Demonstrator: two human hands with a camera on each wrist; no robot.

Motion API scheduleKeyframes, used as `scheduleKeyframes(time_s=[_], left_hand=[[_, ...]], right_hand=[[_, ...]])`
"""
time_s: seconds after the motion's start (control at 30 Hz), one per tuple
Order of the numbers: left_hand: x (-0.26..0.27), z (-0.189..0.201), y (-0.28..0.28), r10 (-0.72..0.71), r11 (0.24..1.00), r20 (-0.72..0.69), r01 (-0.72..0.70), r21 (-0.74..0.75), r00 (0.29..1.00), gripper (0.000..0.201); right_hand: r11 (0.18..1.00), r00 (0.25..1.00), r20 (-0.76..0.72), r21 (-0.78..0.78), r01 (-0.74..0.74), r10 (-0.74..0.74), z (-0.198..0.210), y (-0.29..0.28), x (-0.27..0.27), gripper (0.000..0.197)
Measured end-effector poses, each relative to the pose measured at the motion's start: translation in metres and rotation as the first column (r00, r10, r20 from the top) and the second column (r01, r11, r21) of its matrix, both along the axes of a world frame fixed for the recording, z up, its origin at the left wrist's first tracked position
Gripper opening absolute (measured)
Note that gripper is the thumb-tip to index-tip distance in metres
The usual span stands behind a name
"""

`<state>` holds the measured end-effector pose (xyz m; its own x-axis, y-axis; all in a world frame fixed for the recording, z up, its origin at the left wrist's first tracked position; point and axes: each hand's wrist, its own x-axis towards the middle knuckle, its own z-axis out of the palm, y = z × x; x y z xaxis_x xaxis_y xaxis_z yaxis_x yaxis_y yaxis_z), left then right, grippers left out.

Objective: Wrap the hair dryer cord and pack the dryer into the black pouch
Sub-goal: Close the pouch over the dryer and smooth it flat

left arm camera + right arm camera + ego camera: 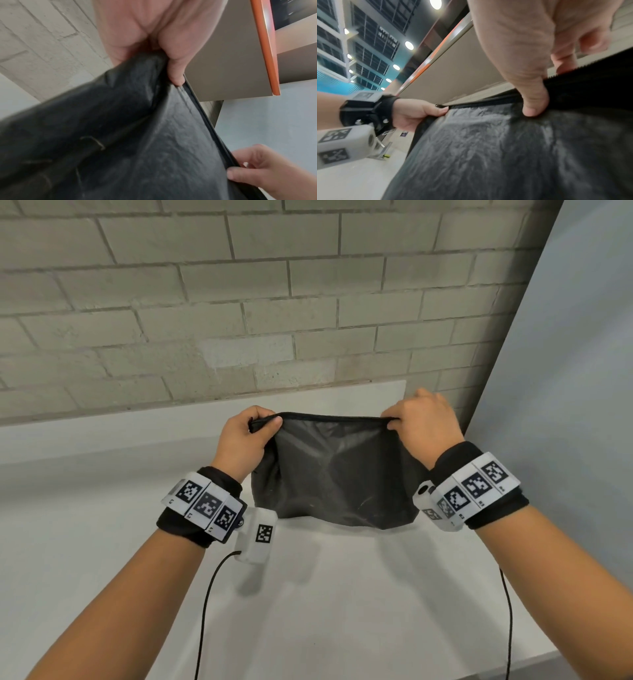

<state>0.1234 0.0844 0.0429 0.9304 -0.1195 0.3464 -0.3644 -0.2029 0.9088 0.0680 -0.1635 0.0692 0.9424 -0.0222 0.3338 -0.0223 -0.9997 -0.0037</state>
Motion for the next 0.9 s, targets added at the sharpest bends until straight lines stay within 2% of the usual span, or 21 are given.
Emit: scheduleKeyframes(time_s=[0.1,0.27,0.37,0.43,0.5,0.6,0.67,0.77,0.83,0.9], left_hand=[[0.006,0.003,0.011,0.025,1.000,0.002,-0.025,0.000,1.000,0.015],[0.006,0.001,0.013,0.010,1.000,-0.034,-0.011,-0.020,0.999,0.016],[0.005,0.001,0.010,-0.009,0.999,-0.043,0.008,-0.041,0.999,0.018],[0.005,0.001,0.007,-0.022,0.999,-0.038,0.020,-0.047,0.999,0.019],[0.003,0.002,0.004,-0.032,0.998,-0.037,0.030,-0.049,0.999,0.021],[-0.001,0.004,0.006,-0.092,0.995,-0.072,0.089,-0.041,0.993,0.018],[-0.003,0.006,0.016,-0.206,0.979,-0.129,0.203,-0.031,0.970,0.021],[-0.006,0.005,0.032,-0.355,0.934,-0.181,0.337,-0.122,0.917,0.029],[-0.007,0.003,0.035,-0.323,0.940,-0.141,0.300,-0.161,0.936,0.027],[-0.007,0.001,0.032,-0.245,0.960,-0.077,0.231,-0.160,0.966,0.026]], right_hand=[[0.981,0.993,0.107,0.195,0.024,-0.045,0.008,-0.003,-0.003,0.030],[0.961,0.989,0.124,0.275,0.044,-0.081,-0.002,0.007,0.002,0.031],[0.933,0.980,0.197,0.351,-0.076,0.006,-0.005,0.032,0.001,0.036],[0.892,0.976,0.147,0.403,-0.205,0.158,-0.005,0.054,0.002,0.041],[0.879,0.970,0.030,0.416,-0.232,0.242,-0.004,0.073,0.008,0.043],[0.877,0.977,-0.002,0.442,-0.190,0.213,-0.002,0.089,0.019,0.025],[0.859,0.989,0.037,0.492,-0.142,0.142,-0.004,0.091,0.023,0.023],[0.839,0.993,0.106,0.533,-0.106,0.058,-0.011,0.091,0.024,0.025],[0.807,0.975,0.215,0.567,-0.166,0.050,-0.018,0.099,0.022,0.025],[0.747,0.938,0.330,0.595,-0.296,0.109,-0.024,0.113,0.016,0.026]])
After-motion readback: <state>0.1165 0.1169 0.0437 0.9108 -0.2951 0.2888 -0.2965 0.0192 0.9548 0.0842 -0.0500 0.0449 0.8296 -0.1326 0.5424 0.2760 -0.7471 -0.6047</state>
